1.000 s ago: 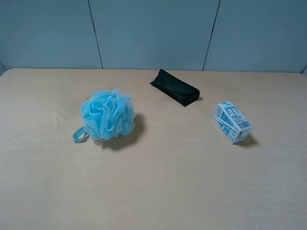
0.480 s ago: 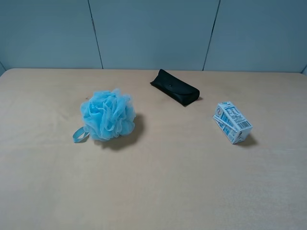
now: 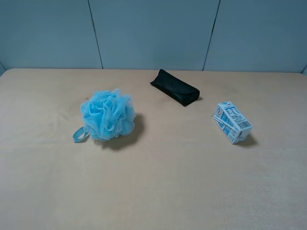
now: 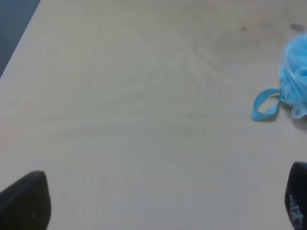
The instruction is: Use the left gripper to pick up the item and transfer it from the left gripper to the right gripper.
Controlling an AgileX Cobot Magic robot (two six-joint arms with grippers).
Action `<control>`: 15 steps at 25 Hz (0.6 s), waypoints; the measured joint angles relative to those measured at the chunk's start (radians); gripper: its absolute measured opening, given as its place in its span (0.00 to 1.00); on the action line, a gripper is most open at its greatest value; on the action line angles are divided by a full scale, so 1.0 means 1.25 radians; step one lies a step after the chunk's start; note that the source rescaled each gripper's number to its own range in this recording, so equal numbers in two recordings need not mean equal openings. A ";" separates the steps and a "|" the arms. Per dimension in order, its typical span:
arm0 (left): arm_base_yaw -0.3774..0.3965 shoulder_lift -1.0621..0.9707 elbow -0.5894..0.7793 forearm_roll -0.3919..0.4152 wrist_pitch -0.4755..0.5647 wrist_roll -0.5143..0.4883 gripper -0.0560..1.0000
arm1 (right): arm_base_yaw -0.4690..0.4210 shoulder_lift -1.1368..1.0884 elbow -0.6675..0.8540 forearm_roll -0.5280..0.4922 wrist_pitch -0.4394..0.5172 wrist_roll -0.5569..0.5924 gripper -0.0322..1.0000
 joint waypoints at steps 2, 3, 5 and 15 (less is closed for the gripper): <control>0.000 0.000 0.000 0.000 0.000 0.000 0.97 | -0.001 0.000 0.000 0.000 0.000 0.000 1.00; 0.000 0.000 0.000 0.000 0.000 0.000 0.97 | -0.002 0.000 0.000 0.000 0.000 0.000 1.00; 0.000 0.000 0.000 0.000 0.000 0.000 0.97 | -0.002 0.000 0.000 0.000 0.000 0.000 1.00; 0.000 0.000 0.000 0.000 0.000 0.000 0.97 | -0.002 0.000 0.000 0.000 0.000 0.000 1.00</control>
